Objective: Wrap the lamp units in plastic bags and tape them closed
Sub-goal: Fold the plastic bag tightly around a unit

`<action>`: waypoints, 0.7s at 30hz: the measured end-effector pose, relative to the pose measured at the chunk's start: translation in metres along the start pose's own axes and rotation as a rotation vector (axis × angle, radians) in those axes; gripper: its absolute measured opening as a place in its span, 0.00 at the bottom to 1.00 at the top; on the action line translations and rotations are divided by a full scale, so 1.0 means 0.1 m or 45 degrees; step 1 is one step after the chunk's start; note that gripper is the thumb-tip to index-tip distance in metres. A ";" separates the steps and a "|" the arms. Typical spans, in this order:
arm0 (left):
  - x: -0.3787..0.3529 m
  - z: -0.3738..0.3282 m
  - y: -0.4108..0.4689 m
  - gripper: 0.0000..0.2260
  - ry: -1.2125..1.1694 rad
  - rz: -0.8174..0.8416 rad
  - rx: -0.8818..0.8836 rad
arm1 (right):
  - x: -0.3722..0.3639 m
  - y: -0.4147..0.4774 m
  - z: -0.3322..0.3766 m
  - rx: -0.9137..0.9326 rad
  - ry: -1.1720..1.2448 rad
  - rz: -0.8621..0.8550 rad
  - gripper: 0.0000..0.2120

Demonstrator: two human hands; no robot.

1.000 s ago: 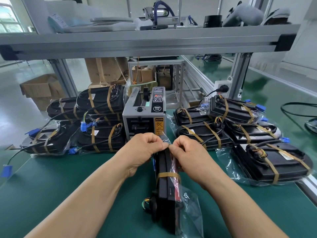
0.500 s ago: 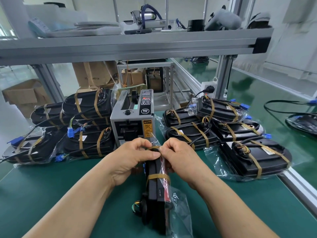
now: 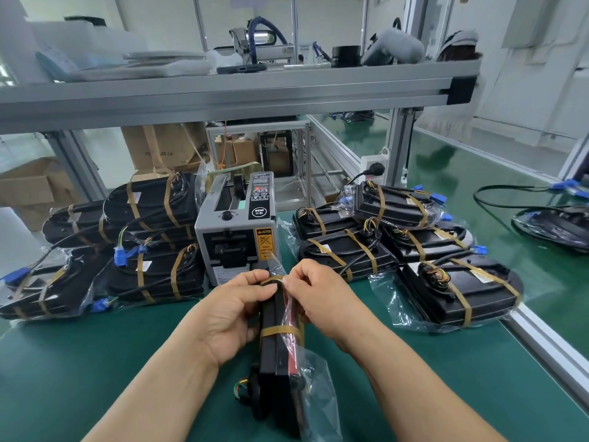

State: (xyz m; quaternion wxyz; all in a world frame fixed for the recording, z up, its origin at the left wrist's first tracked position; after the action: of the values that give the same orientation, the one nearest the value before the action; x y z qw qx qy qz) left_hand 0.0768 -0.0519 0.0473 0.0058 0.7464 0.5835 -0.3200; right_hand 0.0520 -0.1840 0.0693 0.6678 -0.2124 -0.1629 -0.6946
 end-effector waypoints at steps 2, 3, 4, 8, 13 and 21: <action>-0.01 0.00 -0.01 0.17 0.005 -0.017 -0.018 | 0.00 0.00 0.00 -0.012 0.009 0.004 0.09; -0.01 0.01 -0.01 0.17 0.008 -0.027 -0.033 | 0.01 0.00 -0.01 -0.016 0.011 0.006 0.09; -0.02 0.01 -0.01 0.16 0.013 -0.038 -0.054 | 0.01 0.00 -0.01 -0.019 0.010 0.009 0.09; -0.02 0.02 -0.05 0.11 0.074 -0.121 -0.172 | 0.03 0.01 -0.03 -0.049 0.007 0.011 0.09; -0.01 0.04 -0.15 0.09 0.066 -0.219 -0.319 | 0.07 0.00 0.00 -0.084 -0.134 -0.039 0.09; -0.03 0.08 -0.37 0.11 0.113 -0.188 -0.474 | 0.06 -0.14 0.19 -0.014 -0.423 -0.023 0.12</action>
State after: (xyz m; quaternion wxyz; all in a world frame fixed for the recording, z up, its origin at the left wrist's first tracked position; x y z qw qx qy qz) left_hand 0.0403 -0.0458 0.0565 0.0946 0.7011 0.6853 -0.1729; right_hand 0.0395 -0.1785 0.0893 0.6242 -0.3265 -0.2694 -0.6567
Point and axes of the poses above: each hand's wrist, its own y-axis towards the middle knuckle, its own x-axis out of the back of the hand, z = x × y, the point moved 7 cm from there along y, towards the middle knuckle, and after that the axes turned 12 degrees about -y, right-handed, at the moved point
